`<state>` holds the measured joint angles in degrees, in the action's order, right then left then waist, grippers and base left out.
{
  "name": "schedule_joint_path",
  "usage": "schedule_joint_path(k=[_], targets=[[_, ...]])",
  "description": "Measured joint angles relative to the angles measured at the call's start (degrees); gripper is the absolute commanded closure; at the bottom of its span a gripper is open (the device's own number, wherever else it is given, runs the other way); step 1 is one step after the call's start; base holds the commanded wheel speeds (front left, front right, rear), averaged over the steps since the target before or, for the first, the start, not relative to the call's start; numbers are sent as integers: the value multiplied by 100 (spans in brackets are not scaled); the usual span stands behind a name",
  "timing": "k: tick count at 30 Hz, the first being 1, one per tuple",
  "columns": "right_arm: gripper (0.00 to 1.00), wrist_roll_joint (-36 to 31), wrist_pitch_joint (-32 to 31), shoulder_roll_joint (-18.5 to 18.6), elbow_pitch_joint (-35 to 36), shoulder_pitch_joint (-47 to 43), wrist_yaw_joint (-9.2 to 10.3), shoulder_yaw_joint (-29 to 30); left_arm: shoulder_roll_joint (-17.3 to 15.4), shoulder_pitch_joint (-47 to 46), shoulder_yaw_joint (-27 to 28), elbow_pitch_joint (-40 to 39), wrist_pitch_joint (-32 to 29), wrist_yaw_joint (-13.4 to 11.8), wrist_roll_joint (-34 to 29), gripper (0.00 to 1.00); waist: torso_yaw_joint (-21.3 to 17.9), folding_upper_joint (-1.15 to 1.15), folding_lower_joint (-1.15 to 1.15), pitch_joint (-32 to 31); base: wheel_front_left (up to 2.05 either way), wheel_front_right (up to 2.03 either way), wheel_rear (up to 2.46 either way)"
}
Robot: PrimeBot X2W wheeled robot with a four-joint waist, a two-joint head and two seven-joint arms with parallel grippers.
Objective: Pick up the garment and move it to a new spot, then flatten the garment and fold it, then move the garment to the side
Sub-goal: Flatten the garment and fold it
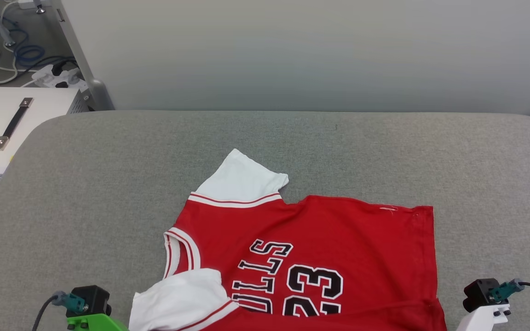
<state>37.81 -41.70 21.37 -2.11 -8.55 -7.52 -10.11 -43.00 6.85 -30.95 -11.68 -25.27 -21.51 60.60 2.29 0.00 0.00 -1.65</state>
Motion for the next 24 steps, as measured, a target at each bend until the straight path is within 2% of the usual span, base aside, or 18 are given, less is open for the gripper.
schedule_joint_path(k=[11,12,13,14,15,19,24], targets=[[100,-240,299,-236,-56,-9,0,169,389,-424,-135,697,43,290,-1,100,-45,0,0,261,0,0,0],[90,-240,319,-254,-91,-9,0,171,426,-456,-167,783,43,314,-2,100,-49,0,0,282,0,0,0],[31,-238,344,-275,-123,-9,0,176,478,-475,-182,872,42,320,0,58,-54,0,0,302,0,0,0],[0,-238,369,-291,-144,-9,0,180,522,-482,-199,942,16,322,8,36,-57,0,0,317,0,0,0],[0,-241,421,-299,-152,-10,0,185,554,-485,-225,1000,-8,356,22,0,-61,0,0,333,0,0,0],[0,-365,832,-335,-135,-10,0,313,627,-548,-201,1144,193,405,-27,0,-49,0,0,358,0,0,0],[0,-781,1702,-550,34,4,0,650,619,-750,-55,1111,619,412,-256,0,-24,0,0,322,0,0,0]])
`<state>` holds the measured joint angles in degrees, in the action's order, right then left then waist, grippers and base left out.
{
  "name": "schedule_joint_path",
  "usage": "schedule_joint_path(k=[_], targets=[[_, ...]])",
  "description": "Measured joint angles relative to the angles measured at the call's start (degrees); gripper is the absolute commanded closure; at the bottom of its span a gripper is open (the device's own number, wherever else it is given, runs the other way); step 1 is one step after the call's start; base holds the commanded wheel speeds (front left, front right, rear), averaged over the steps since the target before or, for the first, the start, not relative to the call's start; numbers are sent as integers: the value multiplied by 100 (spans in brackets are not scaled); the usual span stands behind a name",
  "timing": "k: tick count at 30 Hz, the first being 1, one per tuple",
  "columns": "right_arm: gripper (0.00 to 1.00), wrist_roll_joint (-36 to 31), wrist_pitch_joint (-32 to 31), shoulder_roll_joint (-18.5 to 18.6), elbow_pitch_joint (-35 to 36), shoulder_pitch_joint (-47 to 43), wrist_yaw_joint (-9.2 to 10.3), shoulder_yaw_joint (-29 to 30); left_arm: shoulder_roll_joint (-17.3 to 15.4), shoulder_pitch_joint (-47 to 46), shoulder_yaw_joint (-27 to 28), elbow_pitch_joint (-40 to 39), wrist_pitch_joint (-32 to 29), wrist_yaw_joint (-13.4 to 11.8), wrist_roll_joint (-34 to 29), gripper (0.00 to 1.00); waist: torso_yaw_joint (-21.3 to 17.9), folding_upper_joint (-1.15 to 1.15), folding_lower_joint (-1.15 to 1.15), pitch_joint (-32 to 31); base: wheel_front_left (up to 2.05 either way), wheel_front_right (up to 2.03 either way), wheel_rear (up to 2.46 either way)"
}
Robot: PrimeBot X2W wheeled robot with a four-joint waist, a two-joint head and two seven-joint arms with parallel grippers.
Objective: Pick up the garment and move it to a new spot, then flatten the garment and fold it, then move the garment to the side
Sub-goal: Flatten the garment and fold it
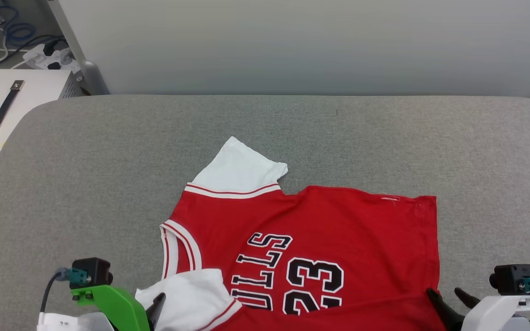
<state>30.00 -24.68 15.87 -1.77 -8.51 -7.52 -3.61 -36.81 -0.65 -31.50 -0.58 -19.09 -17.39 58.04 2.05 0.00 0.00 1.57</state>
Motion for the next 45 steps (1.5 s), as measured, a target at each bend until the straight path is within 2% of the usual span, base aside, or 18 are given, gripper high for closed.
schedule_joint_path(k=[5,12,18,23,27,32,39,45], targets=[[0,-571,788,-300,267,132,0,349,-24,-208,85,-82,391,-36,-327,0,-33,0,0,-18,0,0,0],[0,-1110,1568,-619,657,414,0,644,79,-623,215,-120,1116,-118,-844,0,-120,0,0,125,0,0,0],[0,-1329,1945,-665,970,825,0,738,163,-1229,266,-100,1626,-134,-1318,0,-217,0,0,455,0,0,0],[0,-1373,2060,-637,1148,1261,0,722,338,-2014,190,155,1705,-30,-1591,0,-312,0,1,880,0,0,0],[0,-1380,2143,-602,1201,1497,0,626,457,-2688,111,557,1627,183,-1686,0,-404,0,1,1226,0,0,0],[0,-1380,2194,-567,1188,1689,0,514,520,-3567,-25,1270,1230,630,-1686,0,-578,0,1,1631,0,0,0],[0,-1350,2317,-500,1049,1934,-1,432,491,-4614,-291,2323,79,1462,-1456,0,-905,0,1,2038,0,0,0],[0,-1302,2416,-508,927,1994,-1,359,435,-5246,-564,2867,-998,1833,-1341,0,-1163,0,1,2318,0,0,0]])
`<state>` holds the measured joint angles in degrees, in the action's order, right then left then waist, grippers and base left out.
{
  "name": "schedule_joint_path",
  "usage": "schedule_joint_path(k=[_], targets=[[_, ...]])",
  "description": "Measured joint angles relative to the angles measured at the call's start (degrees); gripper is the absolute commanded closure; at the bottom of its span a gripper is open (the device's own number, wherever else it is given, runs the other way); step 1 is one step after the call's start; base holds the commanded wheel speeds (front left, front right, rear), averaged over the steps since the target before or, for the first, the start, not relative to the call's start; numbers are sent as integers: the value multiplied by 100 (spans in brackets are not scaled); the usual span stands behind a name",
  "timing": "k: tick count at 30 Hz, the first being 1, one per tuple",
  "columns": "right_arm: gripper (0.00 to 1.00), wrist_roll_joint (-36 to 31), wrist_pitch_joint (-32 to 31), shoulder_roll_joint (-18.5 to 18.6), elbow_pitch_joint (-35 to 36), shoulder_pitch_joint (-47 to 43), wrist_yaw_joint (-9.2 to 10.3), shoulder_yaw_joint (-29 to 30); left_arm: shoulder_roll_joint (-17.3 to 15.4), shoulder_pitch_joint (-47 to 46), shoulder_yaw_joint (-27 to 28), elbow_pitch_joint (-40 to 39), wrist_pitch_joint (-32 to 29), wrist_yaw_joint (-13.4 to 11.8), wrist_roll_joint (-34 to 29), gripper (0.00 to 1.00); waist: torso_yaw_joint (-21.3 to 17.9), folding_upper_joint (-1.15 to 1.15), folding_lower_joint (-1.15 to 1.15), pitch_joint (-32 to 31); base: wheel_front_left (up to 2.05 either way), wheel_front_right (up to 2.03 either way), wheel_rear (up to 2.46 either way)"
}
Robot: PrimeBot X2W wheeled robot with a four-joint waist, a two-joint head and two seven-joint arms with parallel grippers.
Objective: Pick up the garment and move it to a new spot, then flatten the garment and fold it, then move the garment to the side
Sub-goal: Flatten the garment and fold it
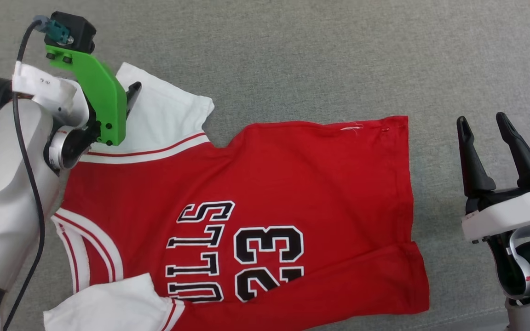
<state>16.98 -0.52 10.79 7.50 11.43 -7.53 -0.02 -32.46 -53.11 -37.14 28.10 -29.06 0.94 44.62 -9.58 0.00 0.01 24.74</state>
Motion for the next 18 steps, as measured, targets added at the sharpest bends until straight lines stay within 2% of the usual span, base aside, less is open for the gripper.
schedule_joint_path(k=[3,7,11,12,13,14,15,18], targets=[[0,48,32,1,-58,52,0,-16,-1,-172,-88,213,-406,78,53,0,-98,0,0,126,0,0,0],[0,102,73,0,-132,82,0,-57,-13,-411,-131,438,-667,82,53,0,-208,0,0,263,0,0,0],[0,146,80,3,-193,113,0,-75,-10,-591,-153,642,-1184,89,186,0,-289,0,-1,337,0,0,0],[0,147,81,4,-213,119,0,-74,3,-627,-144,672,-1348,90,270,4,-306,0,-1,342,0,0,0],[0,155,82,4,-230,127,0,-73,13,-647,-141,684,-1467,90,348,54,-315,0,-1,338,0,0,0],[0,166,82,9,-248,135,0,-65,14,-664,-145,692,-1555,90,397,73,-320,0,-1,328,0,0,0],[0,179,82,18,-257,137,0,-58,19,-663,-157,700,-1597,89,408,100,-319,0,-1,320,0,0,0],[0,257,48,52,-301,145,0,-65,56,-645,-172,725,-1653,85,437,100,-309,0,-1,297,0,0,0]])
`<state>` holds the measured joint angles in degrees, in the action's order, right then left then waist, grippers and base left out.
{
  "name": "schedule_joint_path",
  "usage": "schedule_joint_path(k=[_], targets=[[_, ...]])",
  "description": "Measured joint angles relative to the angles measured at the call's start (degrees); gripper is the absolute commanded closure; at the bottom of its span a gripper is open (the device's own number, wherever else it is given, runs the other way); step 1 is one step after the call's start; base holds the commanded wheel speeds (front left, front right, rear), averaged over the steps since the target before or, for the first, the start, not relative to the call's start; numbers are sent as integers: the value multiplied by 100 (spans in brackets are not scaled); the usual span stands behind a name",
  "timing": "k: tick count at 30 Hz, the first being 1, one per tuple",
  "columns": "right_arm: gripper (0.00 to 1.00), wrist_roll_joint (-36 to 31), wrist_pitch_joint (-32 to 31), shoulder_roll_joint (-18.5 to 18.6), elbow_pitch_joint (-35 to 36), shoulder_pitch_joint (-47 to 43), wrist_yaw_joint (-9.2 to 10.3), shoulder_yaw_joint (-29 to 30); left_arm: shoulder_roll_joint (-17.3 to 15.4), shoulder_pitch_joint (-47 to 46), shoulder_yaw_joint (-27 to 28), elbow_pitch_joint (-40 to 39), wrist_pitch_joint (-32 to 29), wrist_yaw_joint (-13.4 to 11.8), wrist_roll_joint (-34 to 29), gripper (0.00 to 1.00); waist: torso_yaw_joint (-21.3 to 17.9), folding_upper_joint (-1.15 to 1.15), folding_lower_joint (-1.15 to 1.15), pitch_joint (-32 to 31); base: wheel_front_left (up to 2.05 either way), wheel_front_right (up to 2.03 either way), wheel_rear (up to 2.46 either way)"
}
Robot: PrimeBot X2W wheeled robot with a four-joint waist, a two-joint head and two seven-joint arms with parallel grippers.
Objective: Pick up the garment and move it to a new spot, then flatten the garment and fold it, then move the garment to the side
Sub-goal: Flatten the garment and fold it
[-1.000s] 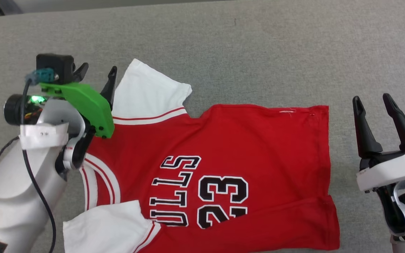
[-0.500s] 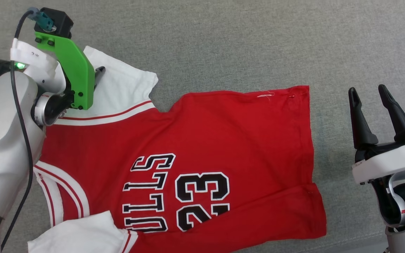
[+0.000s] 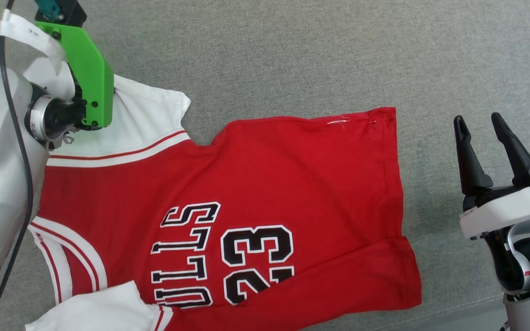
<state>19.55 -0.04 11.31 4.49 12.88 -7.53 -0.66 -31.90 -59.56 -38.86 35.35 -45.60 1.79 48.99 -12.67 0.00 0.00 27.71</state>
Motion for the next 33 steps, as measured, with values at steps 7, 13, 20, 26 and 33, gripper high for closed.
schedule_joint_path(k=[7,13,20,26,33], targets=[[0,422,-592,303,-232,38,0,-229,98,70,-5,100,65,-10,47,100,31,0,0,-133,0,0,0],[0,957,-1445,811,-428,346,0,-539,218,122,-35,112,396,-30,29,100,142,0,0,-304,0,0,0],[0,1422,-2453,1201,-586,726,0,-858,411,121,8,45,790,-104,-18,100,463,0,0,-426,0,0,0],[0,1604,-3138,1455,-907,1090,0,-1117,530,102,10,-159,1027,-82,-22,100,774,0,0,-434,0,0,0],[0,1699,-3404,1650,-1396,1493,0,-1517,649,82,27,-361,1196,-45,-18,100,1078,0,0,-311,0,0,0]])
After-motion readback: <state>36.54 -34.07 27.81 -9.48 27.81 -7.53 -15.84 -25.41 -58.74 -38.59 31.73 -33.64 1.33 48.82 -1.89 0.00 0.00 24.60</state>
